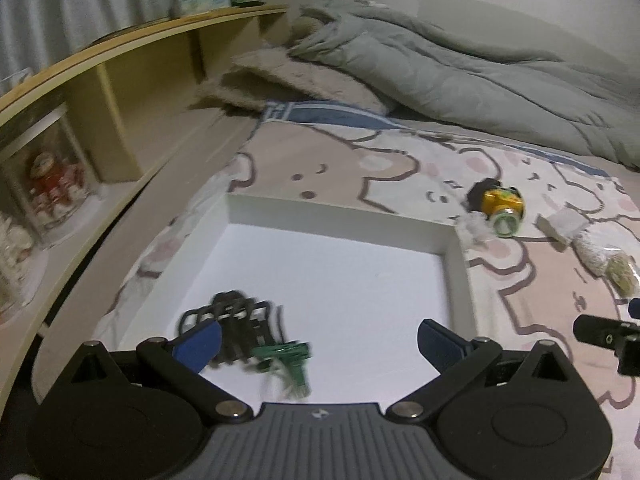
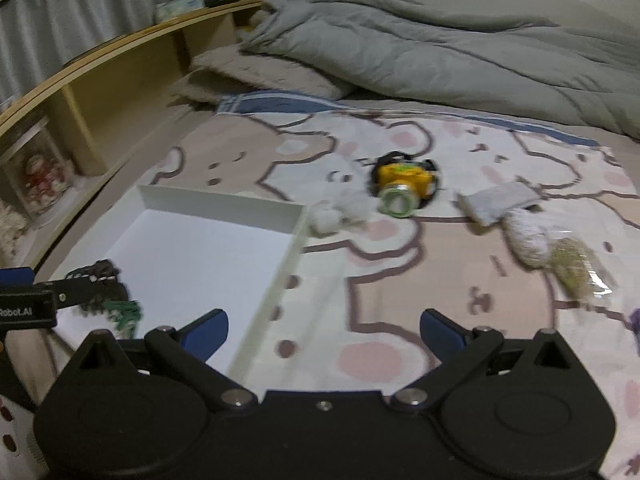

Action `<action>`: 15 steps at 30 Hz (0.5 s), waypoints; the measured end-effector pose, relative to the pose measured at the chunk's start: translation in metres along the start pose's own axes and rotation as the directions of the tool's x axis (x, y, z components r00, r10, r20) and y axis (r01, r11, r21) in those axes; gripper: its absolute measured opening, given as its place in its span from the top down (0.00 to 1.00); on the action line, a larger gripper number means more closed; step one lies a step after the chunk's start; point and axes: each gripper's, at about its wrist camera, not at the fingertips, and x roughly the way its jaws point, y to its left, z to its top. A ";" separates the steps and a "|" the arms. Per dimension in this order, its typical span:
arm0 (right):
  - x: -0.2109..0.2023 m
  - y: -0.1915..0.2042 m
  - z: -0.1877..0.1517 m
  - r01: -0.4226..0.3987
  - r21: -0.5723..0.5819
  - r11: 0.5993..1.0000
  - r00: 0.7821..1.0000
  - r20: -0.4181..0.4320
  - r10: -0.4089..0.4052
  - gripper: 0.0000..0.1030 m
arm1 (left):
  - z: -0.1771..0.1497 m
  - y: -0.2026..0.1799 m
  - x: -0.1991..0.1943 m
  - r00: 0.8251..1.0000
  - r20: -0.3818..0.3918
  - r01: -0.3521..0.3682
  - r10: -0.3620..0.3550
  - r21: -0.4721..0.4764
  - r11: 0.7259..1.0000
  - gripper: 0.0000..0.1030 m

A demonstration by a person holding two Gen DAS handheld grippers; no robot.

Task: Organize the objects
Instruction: 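Move both open tools back toward the remaining objects on the bed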

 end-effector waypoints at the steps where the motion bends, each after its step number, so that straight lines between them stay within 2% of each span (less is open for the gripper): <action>1: -0.002 -0.007 0.000 0.015 0.008 1.000 1.000 0.004 -0.015 0.00 | 0.001 -0.005 0.001 1.000 0.001 0.008 -0.008 0.006 1.000 0.00; 15: -0.028 -0.092 -0.012 0.178 0.099 0.979 0.983 0.025 -0.181 0.00 | 0.013 -0.081 0.012 0.991 0.007 0.135 -0.136 0.082 0.987 0.00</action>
